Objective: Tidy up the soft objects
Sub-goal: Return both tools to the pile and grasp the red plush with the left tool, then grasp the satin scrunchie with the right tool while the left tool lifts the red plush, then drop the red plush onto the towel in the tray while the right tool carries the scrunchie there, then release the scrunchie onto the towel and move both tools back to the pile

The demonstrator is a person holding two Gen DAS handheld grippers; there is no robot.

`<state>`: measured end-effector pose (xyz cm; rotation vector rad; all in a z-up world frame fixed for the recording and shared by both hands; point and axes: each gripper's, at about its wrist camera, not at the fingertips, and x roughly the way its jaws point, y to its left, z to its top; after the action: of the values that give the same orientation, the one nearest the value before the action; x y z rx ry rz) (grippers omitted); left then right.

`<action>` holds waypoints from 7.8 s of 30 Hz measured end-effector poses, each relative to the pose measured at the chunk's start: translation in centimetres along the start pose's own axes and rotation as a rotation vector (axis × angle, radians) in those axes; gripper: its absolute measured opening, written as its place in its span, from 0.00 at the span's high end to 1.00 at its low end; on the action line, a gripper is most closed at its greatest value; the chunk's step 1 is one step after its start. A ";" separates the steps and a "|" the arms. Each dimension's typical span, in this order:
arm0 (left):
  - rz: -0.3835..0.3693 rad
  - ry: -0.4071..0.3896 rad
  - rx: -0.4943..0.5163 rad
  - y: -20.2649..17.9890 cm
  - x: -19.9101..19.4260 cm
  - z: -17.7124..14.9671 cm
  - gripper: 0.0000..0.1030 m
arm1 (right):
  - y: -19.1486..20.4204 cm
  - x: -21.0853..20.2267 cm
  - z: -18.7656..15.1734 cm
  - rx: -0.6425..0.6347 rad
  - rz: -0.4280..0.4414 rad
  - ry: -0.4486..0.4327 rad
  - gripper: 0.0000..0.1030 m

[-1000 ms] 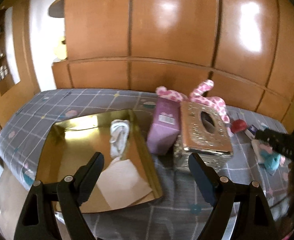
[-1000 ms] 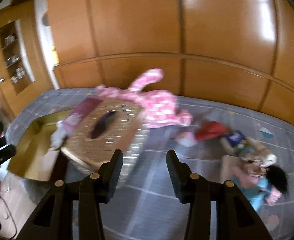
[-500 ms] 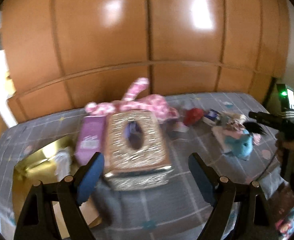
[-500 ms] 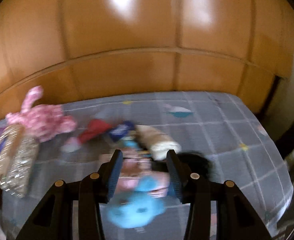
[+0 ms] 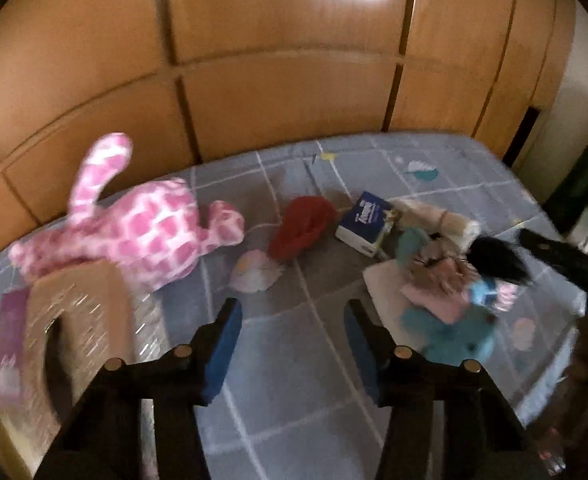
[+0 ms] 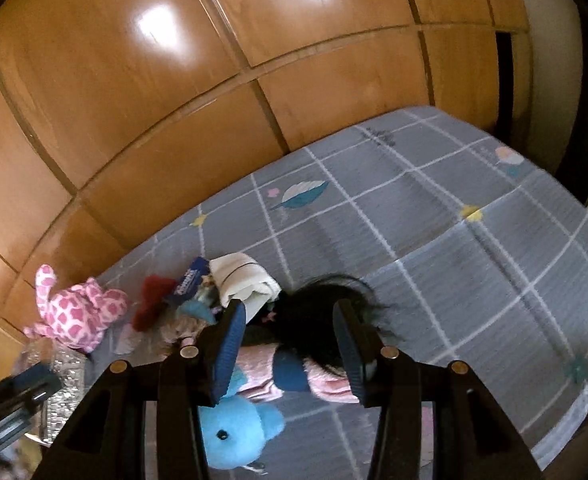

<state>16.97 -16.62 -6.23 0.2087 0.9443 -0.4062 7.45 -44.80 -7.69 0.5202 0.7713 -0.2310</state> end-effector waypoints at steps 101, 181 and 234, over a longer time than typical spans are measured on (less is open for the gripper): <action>0.339 -0.171 -0.673 32.8 -13.0 -15.9 0.80 | 9.9 6.1 -4.4 -0.473 0.094 0.177 0.93; 0.497 -0.307 -0.782 30.7 -22.6 -28.5 0.23 | 49.3 2.0 -28.7 -0.977 0.659 0.484 0.71; 0.173 -0.284 -0.146 11.1 -17.0 -14.0 0.06 | 3.6 -2.0 0.2 -0.252 -0.243 -0.177 0.57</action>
<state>2.49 2.49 -0.36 0.0952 0.6674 -0.1995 7.54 -41.78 -4.84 0.1636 0.6783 -0.3937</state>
